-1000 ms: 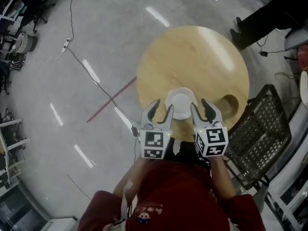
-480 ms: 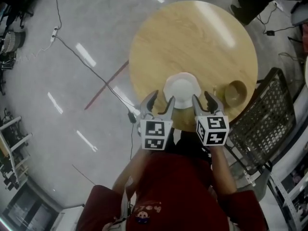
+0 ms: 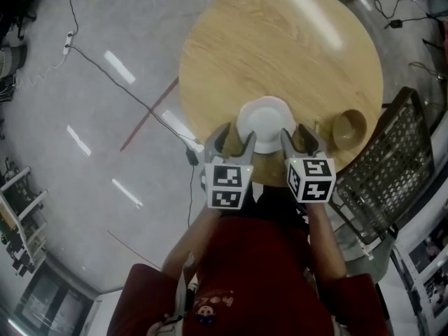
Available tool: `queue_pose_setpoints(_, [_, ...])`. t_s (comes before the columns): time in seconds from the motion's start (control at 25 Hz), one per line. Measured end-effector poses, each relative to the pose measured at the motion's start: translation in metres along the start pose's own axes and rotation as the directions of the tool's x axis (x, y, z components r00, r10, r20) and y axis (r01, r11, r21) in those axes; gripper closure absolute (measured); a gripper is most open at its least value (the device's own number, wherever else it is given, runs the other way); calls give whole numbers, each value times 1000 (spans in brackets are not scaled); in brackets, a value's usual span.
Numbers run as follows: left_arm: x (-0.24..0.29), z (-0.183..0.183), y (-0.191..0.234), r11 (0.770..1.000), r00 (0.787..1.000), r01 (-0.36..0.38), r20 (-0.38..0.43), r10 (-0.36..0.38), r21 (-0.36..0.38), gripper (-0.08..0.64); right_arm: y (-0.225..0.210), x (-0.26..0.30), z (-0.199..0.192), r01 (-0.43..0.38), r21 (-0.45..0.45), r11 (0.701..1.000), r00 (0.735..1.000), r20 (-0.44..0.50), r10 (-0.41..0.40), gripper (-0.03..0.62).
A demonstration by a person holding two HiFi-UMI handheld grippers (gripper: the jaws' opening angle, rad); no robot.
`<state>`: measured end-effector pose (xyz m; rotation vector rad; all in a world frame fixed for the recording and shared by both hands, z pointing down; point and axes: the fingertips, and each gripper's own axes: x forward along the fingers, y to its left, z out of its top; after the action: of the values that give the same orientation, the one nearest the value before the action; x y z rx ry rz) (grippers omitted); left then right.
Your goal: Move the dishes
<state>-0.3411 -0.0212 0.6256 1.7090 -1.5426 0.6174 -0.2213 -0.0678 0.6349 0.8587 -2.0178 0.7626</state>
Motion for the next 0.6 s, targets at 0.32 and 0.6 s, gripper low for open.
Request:
queue_pose_setpoints(0.32, [0,-2,9,1000,1000,12,-23,-12,-17,314,13,6,1,0,12,1000,1000,-18,0,416])
queue_pose_setpoints(0.6, [-1,-1,11,999,999,28,-30,-29,-26,330,24,9,3,-4,2,1000,1000,-18,4,439])
